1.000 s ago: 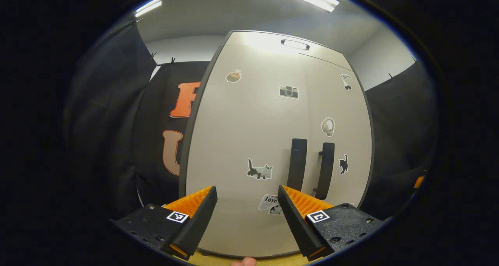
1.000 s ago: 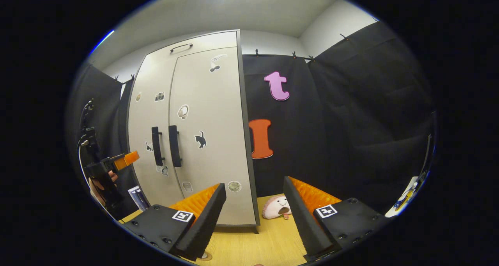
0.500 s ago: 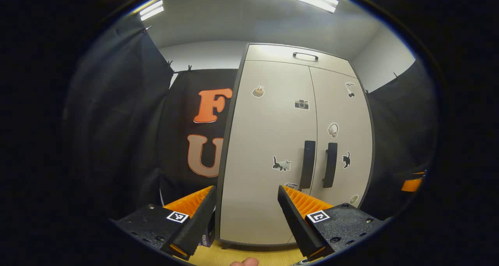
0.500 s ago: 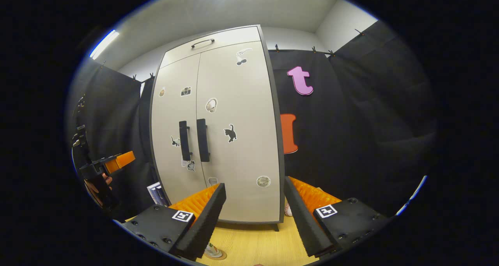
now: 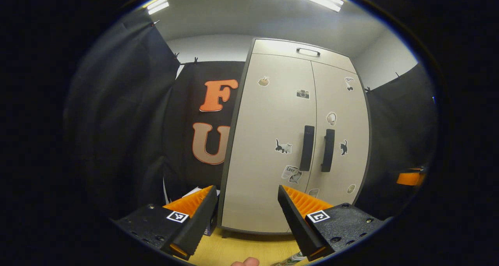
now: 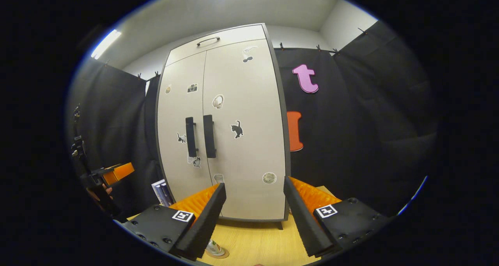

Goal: Grasp the bottle in the cabinet with the left hand and place it on the coaster, then close the right door with the right hand and the left door with the left hand.

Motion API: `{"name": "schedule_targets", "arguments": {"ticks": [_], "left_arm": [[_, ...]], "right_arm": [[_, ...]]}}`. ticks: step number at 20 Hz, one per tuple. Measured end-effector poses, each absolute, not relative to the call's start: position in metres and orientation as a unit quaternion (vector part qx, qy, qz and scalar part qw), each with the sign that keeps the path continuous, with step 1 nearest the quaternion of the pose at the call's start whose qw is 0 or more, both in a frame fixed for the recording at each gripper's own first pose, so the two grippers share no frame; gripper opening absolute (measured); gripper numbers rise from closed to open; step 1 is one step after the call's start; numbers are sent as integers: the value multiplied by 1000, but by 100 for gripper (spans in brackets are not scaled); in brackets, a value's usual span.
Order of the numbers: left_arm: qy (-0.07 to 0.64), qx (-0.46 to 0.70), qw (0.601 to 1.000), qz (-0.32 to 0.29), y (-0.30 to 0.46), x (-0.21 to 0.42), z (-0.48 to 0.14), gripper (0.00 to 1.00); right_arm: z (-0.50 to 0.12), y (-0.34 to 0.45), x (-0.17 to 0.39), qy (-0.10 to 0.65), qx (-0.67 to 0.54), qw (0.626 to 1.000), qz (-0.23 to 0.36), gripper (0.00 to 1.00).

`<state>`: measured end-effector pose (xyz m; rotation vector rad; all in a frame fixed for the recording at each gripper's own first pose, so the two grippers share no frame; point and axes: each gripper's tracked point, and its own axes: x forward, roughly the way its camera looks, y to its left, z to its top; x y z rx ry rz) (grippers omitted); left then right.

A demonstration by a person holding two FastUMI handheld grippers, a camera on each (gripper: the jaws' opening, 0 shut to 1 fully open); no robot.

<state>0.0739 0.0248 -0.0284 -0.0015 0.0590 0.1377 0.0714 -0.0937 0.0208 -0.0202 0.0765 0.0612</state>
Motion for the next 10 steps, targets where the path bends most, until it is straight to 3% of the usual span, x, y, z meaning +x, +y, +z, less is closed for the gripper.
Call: {"name": "schedule_targets", "arguments": {"ticks": [10], "left_arm": [[0,16,999,33,-1,81,-15,95]], "right_arm": [[19,-100,68,37,-21,999,23,98]]}}
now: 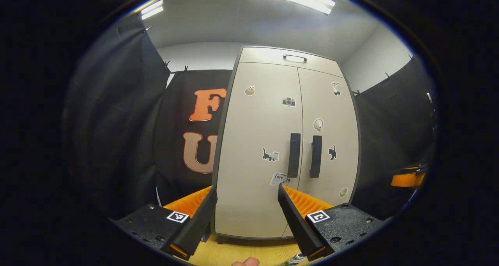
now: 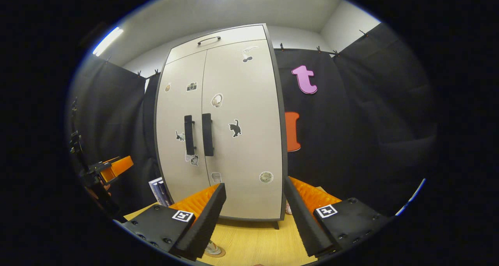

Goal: Grasp the bottle in the cabinet with the left hand and place it on the coaster, then close the right door with the right hand and the left door with the left hand.

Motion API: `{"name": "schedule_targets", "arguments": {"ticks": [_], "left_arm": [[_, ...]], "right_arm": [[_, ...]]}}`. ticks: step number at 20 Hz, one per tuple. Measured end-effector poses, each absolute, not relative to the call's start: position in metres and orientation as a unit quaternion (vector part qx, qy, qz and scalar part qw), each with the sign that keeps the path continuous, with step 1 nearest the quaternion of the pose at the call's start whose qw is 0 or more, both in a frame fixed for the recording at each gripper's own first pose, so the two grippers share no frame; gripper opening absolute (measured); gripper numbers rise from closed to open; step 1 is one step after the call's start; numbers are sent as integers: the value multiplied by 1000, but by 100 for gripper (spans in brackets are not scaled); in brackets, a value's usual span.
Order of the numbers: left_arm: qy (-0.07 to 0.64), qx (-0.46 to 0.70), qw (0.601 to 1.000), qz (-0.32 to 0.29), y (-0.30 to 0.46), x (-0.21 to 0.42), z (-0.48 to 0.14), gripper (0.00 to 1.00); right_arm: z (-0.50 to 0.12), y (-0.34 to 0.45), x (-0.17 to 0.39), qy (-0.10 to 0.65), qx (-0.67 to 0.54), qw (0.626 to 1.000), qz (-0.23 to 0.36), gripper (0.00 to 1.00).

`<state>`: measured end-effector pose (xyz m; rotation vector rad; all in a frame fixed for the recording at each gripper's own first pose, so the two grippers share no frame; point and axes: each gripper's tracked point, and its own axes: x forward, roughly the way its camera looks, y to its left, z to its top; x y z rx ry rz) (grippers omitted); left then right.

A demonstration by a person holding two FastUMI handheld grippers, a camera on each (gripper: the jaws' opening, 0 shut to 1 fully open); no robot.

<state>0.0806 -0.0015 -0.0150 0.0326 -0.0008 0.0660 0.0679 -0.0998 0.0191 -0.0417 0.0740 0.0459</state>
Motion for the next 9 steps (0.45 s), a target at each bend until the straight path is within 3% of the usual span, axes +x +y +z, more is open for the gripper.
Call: {"name": "schedule_targets", "arguments": {"ticks": [9], "left_arm": [[3,1,1000,15,-16,88,-18,95]], "right_arm": [[27,-111,64,23,-19,999,11,97]]}}
